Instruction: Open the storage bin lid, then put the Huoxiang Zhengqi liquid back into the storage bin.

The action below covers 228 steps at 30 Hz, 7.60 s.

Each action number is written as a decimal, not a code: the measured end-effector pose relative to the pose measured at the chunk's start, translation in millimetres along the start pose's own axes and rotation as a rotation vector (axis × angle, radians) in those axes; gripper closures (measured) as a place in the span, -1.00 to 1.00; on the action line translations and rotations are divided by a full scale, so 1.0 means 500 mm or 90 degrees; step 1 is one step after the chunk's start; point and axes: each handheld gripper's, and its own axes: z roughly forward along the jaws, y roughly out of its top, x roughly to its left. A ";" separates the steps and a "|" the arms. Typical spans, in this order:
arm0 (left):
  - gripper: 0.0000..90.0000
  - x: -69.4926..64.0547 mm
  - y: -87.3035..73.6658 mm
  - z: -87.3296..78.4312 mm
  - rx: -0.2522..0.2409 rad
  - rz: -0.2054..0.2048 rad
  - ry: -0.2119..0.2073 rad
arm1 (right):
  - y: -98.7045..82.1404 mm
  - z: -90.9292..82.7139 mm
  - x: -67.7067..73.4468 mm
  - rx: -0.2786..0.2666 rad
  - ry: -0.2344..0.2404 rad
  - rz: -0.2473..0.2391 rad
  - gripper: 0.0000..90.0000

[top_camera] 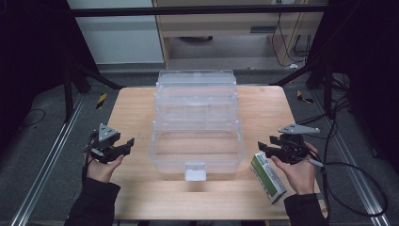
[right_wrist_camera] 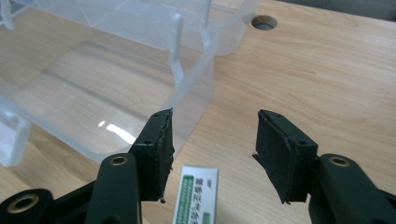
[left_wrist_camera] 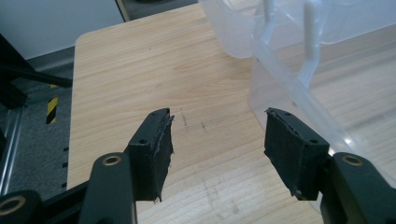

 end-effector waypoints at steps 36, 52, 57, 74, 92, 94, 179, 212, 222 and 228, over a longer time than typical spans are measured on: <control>-0.18 0.024 -0.030 0.040 0.059 -0.002 0.032 | -0.025 -0.041 0.008 0.195 -0.006 -0.024 -0.07; -0.19 0.028 -0.031 0.044 0.069 -0.001 0.042 | -0.016 -0.023 0.040 0.259 -0.005 -0.041 0.06; -0.19 0.029 -0.033 0.044 0.071 -0.001 0.043 | -0.019 -0.019 0.039 0.268 -0.007 -0.036 0.08; -0.19 0.030 -0.036 0.047 0.077 0.001 0.044 | -0.036 -0.003 0.037 0.310 -0.010 -0.032 0.18; -0.19 0.027 -0.038 0.052 0.086 0.004 0.041 | -0.046 0.004 0.038 0.342 -0.007 -0.027 0.29; -0.19 0.027 -0.038 0.052 0.085 0.004 0.041 | -0.046 0.006 0.037 0.347 -0.007 -0.028 0.30; -0.15 0.029 -0.042 0.055 0.092 0.003 0.049 | 0.077 -0.082 0.028 0.220 -0.075 -0.030 0.42; -0.15 0.034 -0.043 0.055 0.095 0.001 0.049 | 0.200 -0.071 0.092 0.186 0.008 -0.135 0.43; -0.16 0.035 -0.043 0.055 0.095 0.000 0.049 | 0.223 -0.047 0.114 0.192 0.062 -0.179 0.43; -0.16 0.036 -0.043 0.055 0.095 -0.001 0.049 | 0.240 -0.029 0.126 0.191 0.094 -0.207 0.43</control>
